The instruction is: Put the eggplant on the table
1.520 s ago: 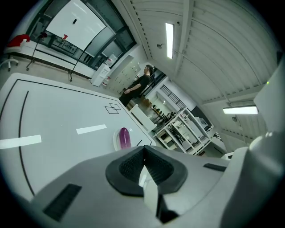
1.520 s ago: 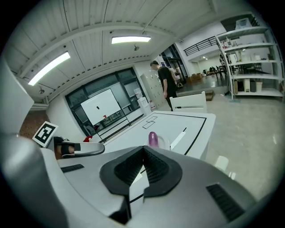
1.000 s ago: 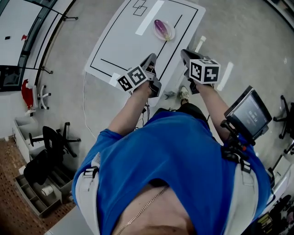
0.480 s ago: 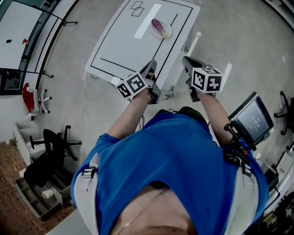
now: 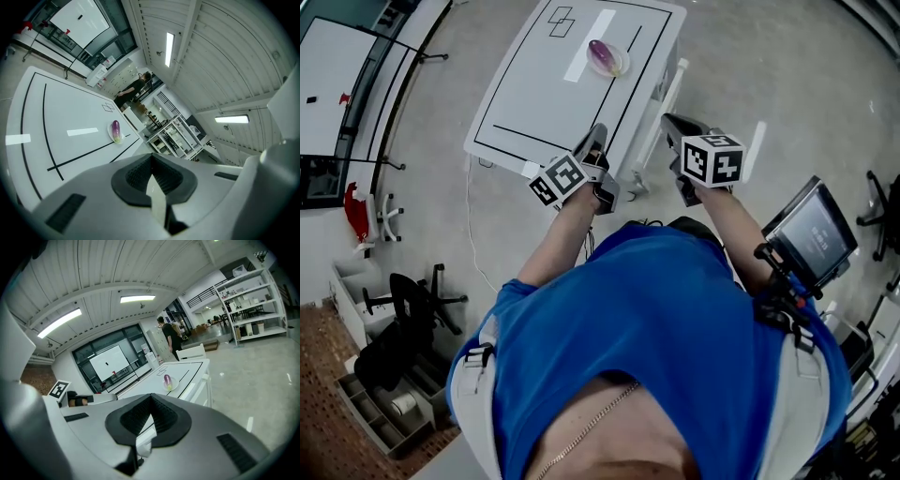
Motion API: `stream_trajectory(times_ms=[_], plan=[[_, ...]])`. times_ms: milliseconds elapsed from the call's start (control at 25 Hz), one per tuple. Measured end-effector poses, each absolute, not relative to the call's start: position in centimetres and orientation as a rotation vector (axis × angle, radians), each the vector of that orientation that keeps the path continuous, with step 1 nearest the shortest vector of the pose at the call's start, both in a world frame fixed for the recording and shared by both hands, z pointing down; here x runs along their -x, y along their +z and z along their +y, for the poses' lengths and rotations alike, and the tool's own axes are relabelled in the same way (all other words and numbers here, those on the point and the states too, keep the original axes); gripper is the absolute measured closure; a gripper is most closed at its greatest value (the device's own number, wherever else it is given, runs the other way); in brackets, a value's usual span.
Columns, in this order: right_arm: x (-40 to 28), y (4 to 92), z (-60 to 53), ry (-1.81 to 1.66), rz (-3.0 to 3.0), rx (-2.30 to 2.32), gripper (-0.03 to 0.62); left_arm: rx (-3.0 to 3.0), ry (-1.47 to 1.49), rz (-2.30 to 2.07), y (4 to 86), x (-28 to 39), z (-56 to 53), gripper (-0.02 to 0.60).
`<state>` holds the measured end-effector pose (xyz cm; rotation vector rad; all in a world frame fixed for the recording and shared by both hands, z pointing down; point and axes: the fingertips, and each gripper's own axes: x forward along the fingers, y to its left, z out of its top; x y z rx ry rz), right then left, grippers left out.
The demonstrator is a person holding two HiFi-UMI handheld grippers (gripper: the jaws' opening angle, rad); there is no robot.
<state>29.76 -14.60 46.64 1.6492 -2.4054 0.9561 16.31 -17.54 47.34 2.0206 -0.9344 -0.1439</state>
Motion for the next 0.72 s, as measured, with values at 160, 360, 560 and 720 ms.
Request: stream_trajectory(times_ms=[160,360,560,720], plan=[[-29.39,46.46,-14.62,0.949,-2.416,-1.635,0.592,-2.015,-0.153,-0.934,47.35,-16.41,-17.36,0.574],[-29.16,46.4,-14.51,0.935,-2.419,-1.625,0.592,-2.01,-0.162,-0.928,47.49,-16.6,-17.06,0.574],[-29.08,46.33,-14.51,0.928,-2.419,-1.62,0.592,-2.011,-0.172,-0.924,47.33,-16.68,-17.05,0.574],[-29.16,46.28,-14.49,0.927,-2.414,-1.622,0.592,-2.008,-0.177,-0.921,47.2,-16.75,-17.01,0.574]])
